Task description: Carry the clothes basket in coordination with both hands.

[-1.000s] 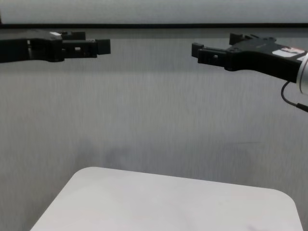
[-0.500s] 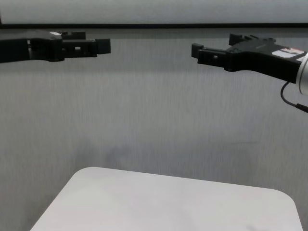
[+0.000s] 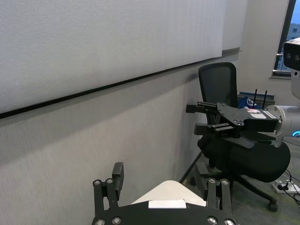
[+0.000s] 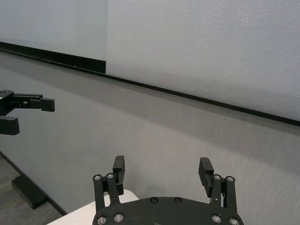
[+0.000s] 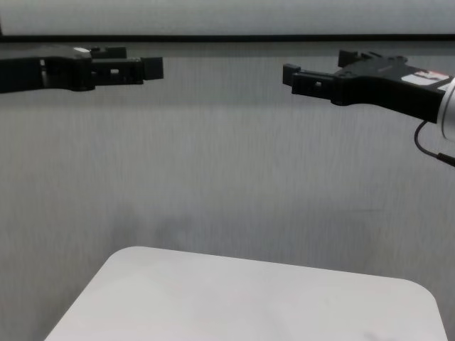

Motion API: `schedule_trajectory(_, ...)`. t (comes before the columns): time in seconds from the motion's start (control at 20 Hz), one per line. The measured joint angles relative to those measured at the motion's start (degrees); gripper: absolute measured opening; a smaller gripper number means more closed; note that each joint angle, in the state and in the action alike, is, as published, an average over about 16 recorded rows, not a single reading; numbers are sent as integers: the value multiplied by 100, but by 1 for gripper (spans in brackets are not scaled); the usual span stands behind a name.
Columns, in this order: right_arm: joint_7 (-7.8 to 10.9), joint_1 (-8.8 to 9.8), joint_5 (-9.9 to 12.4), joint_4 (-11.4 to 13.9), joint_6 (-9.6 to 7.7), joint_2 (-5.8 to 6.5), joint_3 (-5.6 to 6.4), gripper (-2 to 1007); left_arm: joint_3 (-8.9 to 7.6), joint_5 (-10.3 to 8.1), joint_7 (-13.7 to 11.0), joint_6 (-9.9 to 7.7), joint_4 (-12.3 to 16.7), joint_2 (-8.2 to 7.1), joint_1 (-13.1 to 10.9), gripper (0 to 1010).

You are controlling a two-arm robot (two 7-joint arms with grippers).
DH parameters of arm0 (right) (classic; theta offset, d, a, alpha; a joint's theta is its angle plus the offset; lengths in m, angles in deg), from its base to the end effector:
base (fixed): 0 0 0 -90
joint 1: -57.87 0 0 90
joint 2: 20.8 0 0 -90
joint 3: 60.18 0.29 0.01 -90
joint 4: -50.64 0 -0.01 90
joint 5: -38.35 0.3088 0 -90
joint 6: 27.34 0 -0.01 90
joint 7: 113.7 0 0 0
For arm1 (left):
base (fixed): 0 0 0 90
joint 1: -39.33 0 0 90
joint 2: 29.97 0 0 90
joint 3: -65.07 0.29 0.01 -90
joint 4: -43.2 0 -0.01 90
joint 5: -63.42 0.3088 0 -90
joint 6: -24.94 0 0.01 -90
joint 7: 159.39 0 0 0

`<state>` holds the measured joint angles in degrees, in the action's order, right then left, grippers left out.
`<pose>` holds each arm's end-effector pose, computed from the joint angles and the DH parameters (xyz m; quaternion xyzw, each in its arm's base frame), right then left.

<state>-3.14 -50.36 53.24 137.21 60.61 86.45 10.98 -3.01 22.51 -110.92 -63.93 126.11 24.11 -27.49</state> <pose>0.3997 0.0064 -0.2226 -0.0045 -0.0832 -0.4448 0.8917 0.4134 0.1007 -0.1991 -0.0266 -0.0368 0.3026 0.9520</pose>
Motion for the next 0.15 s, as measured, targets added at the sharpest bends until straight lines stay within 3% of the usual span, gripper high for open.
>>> schedule_trajectory(0.15, 1, -1, 1, -1, 1, -1, 0, 1001, -1, -2, -2, -1, -1, 1, 0, 1002)
